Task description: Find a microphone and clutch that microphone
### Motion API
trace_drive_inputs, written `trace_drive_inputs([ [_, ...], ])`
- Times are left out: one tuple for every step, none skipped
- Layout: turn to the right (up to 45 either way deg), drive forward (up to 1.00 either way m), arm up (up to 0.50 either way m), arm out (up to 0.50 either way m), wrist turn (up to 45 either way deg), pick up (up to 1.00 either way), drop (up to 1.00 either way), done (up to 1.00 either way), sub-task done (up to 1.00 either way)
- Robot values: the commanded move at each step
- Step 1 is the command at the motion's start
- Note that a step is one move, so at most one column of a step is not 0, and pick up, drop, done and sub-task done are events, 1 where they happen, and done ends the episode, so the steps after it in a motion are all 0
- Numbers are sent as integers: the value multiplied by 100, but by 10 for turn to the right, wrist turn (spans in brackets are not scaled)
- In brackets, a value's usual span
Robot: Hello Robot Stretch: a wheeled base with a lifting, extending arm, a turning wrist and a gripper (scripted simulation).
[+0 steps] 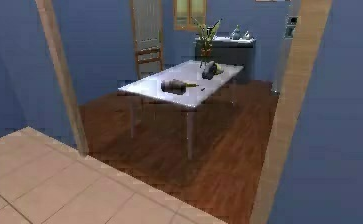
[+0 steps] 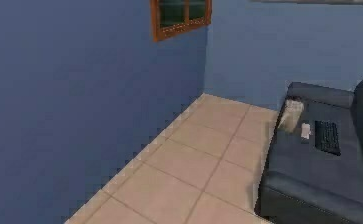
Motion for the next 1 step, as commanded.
trace_drive_inputs([
  [-450,0,0,0,0,0,0,0,0],
])
